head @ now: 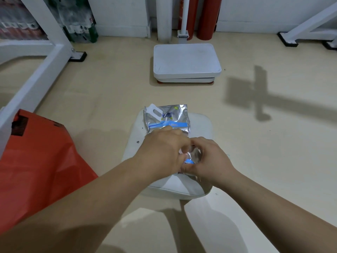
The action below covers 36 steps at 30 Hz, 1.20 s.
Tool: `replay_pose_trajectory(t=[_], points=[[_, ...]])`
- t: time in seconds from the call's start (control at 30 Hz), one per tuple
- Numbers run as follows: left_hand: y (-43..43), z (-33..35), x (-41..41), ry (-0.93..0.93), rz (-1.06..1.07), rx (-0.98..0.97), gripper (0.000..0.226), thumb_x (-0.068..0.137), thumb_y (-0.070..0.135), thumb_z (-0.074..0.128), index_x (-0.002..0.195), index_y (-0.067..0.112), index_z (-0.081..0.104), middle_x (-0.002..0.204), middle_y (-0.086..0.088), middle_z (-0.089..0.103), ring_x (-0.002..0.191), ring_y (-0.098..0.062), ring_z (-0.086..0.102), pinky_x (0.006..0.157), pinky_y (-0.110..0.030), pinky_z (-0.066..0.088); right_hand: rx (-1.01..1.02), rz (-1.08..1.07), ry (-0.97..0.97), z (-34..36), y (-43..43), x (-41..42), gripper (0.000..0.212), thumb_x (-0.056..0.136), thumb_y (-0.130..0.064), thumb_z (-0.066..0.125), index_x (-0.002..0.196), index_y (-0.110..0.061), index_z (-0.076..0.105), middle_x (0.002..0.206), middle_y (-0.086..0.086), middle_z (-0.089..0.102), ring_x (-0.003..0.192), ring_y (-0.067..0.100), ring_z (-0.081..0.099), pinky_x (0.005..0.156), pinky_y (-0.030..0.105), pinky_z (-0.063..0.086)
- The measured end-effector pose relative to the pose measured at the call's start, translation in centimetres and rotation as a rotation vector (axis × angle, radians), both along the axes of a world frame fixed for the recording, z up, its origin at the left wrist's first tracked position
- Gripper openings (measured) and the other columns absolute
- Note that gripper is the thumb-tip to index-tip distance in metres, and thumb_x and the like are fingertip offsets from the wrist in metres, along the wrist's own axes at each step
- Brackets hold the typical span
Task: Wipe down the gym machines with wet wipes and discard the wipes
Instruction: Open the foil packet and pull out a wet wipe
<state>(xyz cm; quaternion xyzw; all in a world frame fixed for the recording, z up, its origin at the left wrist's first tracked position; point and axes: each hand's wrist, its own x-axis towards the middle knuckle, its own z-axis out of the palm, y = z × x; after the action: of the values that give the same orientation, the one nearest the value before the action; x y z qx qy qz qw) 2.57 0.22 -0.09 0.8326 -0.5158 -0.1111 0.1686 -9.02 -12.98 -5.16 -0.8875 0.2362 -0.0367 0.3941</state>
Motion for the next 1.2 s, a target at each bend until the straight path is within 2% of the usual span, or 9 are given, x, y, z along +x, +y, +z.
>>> replay_pose_trajectory(t=[0.17,0.33,0.6,0.77,0.83,1.0,1.07,1.13,1.2], points=[[-0.9,0.5,-0.3,0.075,0.187,0.016,0.011,0.093,0.030,0.060,0.084,0.026,0.064,0.086,0.009,0.063,0.094,-0.014,0.054,0.091,-0.031,0.038,-0.004,0.005,0.020,0.4,0.1,-0.2,0.056,0.061,-0.045,0.096,0.107,-0.051,0.063,0.096,-0.022,0.060,0.099,0.005,0.050,0.071,0.015,0.037],[-0.5,1.0,0.2,0.559,0.336,-0.107,0.015,0.101,0.030,0.056,0.090,0.020,0.055,0.065,0.011,0.050,0.052,-0.002,0.045,0.056,-0.019,0.036,-0.040,0.026,0.046,0.5,0.0,-0.1,0.048,0.063,-0.051,0.094,0.097,-0.049,0.059,0.090,-0.025,0.054,0.093,0.004,0.046,0.064,0.013,0.029],[-0.7,1.5,1.2,0.487,0.327,-0.389,0.014,0.101,0.032,0.058,0.098,0.021,0.050,0.072,0.008,0.057,0.058,-0.005,0.048,0.061,-0.025,0.044,-0.059,0.025,0.057,0.8,0.1,-0.1,0.065,0.065,-0.054,0.092,0.123,-0.042,0.065,0.105,-0.025,0.058,0.103,0.005,0.048,0.073,0.012,0.038],[0.2,1.1,2.3,0.583,0.185,-0.053,0.026,0.083,0.040,0.079,0.102,0.031,0.064,0.094,0.009,0.071,0.091,-0.012,0.068,0.084,-0.039,0.057,-0.054,0.010,0.047,0.6,0.2,0.0,0.055,0.062,-0.052,0.094,0.105,-0.050,0.059,0.098,-0.023,0.059,0.102,0.007,0.050,0.072,0.018,0.040],[0.6,0.9,2.6,0.510,0.150,-0.083,0.003,0.088,0.024,0.074,0.086,0.024,0.072,0.086,0.002,0.071,0.084,-0.018,0.066,0.083,-0.043,0.055,-0.058,0.018,0.047,0.6,0.1,0.0,0.057,0.062,-0.052,0.094,0.109,-0.050,0.062,0.095,-0.027,0.056,0.101,0.006,0.049,0.071,0.015,0.038],[0.1,1.9,1.8,0.380,0.088,-0.224,0.025,0.094,0.024,0.071,0.069,0.019,0.069,0.064,0.009,0.056,0.064,-0.006,0.051,0.061,-0.016,0.035,-0.087,0.030,0.040,0.5,0.2,0.2,0.055,0.063,-0.054,0.093,0.108,-0.045,0.063,0.088,-0.025,0.052,0.098,0.009,0.049,0.069,0.025,0.039],[-0.3,2.8,1.5,0.394,0.119,-0.314,0.032,0.094,0.023,0.071,0.063,0.026,0.064,0.059,0.014,0.049,0.059,-0.003,0.046,0.059,-0.013,0.031,-0.103,0.034,0.059,0.5,0.2,0.2,0.047,0.064,-0.056,0.091,0.095,-0.045,0.058,0.084,-0.022,0.049,0.096,0.009,0.047,0.066,0.026,0.037],[-0.7,3.6,1.4,0.465,0.177,-0.418,0.036,0.096,0.022,0.069,0.064,0.010,0.059,0.056,0.011,0.043,0.053,-0.004,0.040,0.055,-0.014,0.031,-0.098,0.031,0.070,0.5,0.2,0.2,0.047,0.063,-0.058,0.091,0.081,-0.045,0.049,0.083,-0.019,0.050,0.090,0.007,0.045,0.062,0.026,0.034],[-0.9,4.3,1.3,0.573,0.260,-0.489,0.031,0.098,0.023,0.067,0.073,0.005,0.063,0.057,0.005,0.051,0.052,-0.004,0.047,0.053,-0.021,0.042,-0.074,0.027,0.066,0.5,0.2,0.2,0.045,0.063,-0.058,0.091,0.088,-0.042,0.057,0.087,-0.018,0.056,0.091,0.007,0.049,0.064,0.027,0.039]])
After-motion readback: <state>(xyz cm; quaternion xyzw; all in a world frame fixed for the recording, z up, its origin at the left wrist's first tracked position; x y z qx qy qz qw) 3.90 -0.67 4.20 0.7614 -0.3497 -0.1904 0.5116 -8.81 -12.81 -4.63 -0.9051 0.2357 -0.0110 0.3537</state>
